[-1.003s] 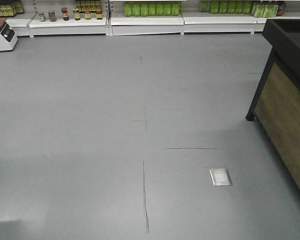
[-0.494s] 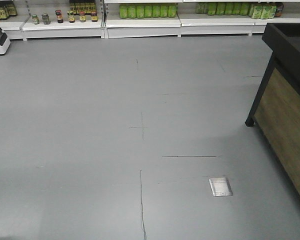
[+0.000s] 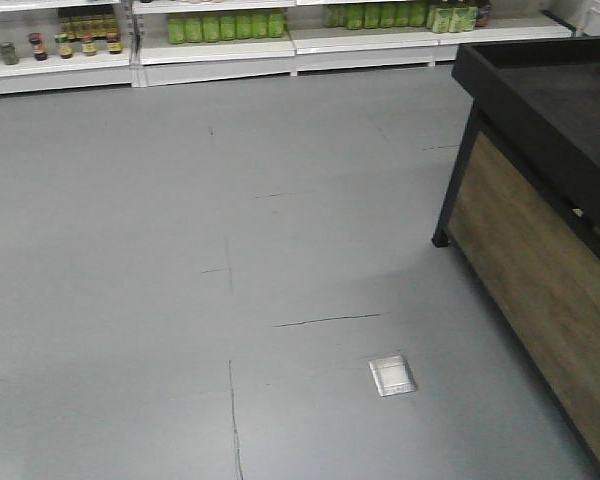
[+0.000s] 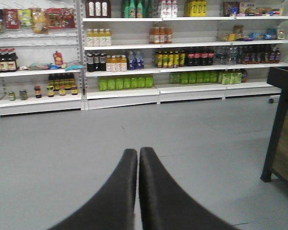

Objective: Pick three apples into basket with both arms
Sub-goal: 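Turn the base and approach the table holding the light-blue basket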

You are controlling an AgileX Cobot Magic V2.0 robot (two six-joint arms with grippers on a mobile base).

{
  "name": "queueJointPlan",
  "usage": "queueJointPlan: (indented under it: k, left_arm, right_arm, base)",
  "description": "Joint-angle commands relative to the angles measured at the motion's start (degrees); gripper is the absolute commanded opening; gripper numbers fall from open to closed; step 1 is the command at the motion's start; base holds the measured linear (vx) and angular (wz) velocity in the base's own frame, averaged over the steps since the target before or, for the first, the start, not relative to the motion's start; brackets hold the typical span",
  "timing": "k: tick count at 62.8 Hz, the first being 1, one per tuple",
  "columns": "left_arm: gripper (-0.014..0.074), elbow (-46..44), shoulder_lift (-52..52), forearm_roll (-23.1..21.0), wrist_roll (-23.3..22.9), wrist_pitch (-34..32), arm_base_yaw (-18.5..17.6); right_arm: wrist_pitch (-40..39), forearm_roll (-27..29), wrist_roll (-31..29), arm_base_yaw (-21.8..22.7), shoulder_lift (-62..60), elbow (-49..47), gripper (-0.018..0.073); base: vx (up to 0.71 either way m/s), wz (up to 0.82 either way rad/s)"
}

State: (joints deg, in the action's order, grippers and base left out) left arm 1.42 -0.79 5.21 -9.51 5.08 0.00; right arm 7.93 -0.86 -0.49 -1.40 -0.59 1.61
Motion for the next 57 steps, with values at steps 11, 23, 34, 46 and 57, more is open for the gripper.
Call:
queueJointPlan:
  k: [11,23,34,46,57]
  left_arm:
    - [-0.0006,0.9,-0.6,-0.3,-0.2,-4.5,-0.2]
    - [-0.0006,0.9,-0.6,-0.3,-0.2,-4.5,-0.2]
    - [-0.0006,0.9,-0.6,-0.3,-0.2,-4.5,-0.2]
    - [-0.0006,0.9,-0.6,-0.3,-0.2,-4.5,-0.2]
    - [-0.0006,0.9,-0.6,-0.3,-0.2,-4.5,-0.2]
  right_arm:
    - [-4.3,-0.6,-0.4,0.2,-1.0,0.6,-0.001]
    - [-4.3,-0.6,-0.4,0.2,-1.0,0.6,-0.001]
    - [-4.3,-0.6,-0.4,0.2,-1.0,0.6,-0.001]
    - [-4.3,-0.6,-0.4,0.2,-1.0,0.6,-0.001]
    - [-4.3,-0.6,-0.4,0.2,-1.0,0.6,-0.001]
  base:
    - [0.12,-0.48]
    - [0.14,-0.54]
    - [0.15,-0.54]
    - [0.13,-0.47]
    - [0.12,-0.45]
